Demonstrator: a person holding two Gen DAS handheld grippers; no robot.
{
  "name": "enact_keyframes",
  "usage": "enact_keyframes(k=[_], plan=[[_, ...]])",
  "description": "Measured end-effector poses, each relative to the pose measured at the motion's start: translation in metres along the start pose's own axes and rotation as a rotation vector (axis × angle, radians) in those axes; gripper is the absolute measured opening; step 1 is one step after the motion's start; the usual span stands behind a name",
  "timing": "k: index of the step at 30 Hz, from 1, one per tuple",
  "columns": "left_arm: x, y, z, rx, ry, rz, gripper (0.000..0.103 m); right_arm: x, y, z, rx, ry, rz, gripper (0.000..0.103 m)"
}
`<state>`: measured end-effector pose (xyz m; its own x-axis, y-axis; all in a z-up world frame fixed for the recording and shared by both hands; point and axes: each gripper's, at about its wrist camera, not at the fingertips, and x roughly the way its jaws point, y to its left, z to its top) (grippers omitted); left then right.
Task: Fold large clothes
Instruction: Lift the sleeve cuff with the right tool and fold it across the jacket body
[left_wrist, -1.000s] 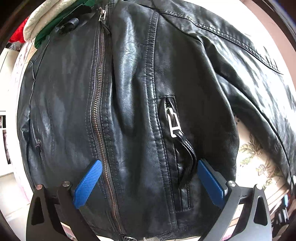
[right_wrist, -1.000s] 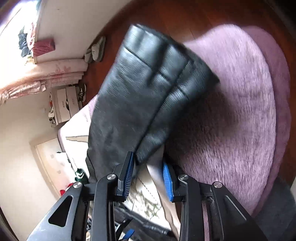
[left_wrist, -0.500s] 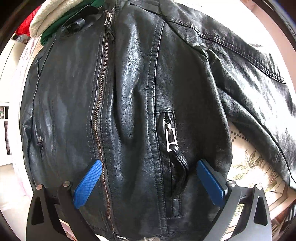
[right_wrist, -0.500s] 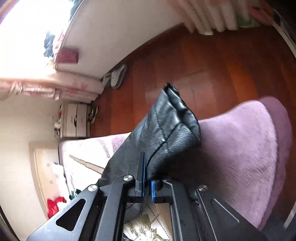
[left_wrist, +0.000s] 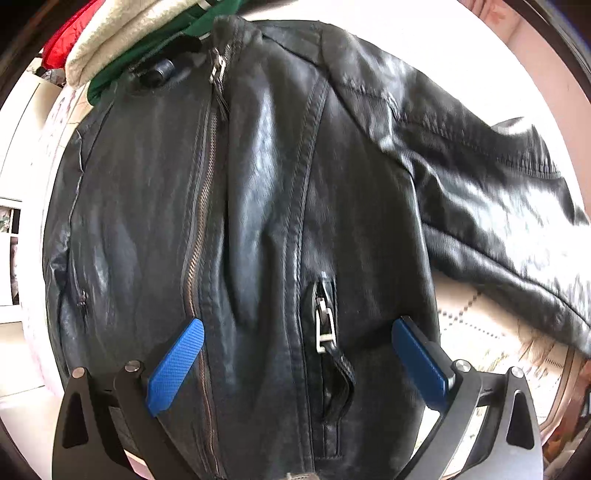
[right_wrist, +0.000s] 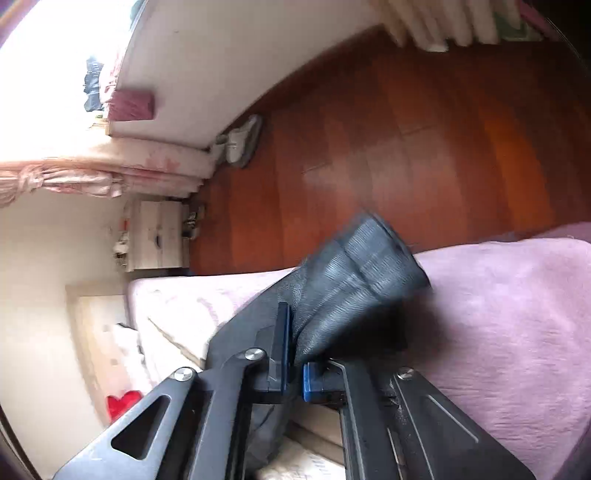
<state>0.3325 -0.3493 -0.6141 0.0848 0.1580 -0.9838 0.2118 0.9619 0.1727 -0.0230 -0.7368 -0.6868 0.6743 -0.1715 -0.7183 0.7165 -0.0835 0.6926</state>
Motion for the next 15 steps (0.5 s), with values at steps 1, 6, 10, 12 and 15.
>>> enact_keyframes(k=[1,6,10,12,15], plan=[[-0.002,0.004,0.007,-0.005,-0.008,-0.001,0.103,-0.006,0.016,0.000,-0.056,-0.019,-0.010,0.005],[-0.012,0.042,0.029,-0.066,-0.019,-0.023,0.103,-0.036,0.094,-0.020,-0.253,-0.064,0.005,0.004],[-0.022,0.088,0.042,-0.125,-0.040,-0.033,0.103,-0.043,0.181,-0.066,-0.449,-0.037,0.050,0.004],[-0.026,0.119,0.049,-0.164,-0.045,-0.036,0.103,-0.041,0.217,-0.100,-0.538,0.001,0.076,0.004],[-0.022,0.178,0.054,-0.220,-0.055,-0.026,0.103,-0.030,0.268,-0.165,-0.703,0.075,0.113,0.004]])
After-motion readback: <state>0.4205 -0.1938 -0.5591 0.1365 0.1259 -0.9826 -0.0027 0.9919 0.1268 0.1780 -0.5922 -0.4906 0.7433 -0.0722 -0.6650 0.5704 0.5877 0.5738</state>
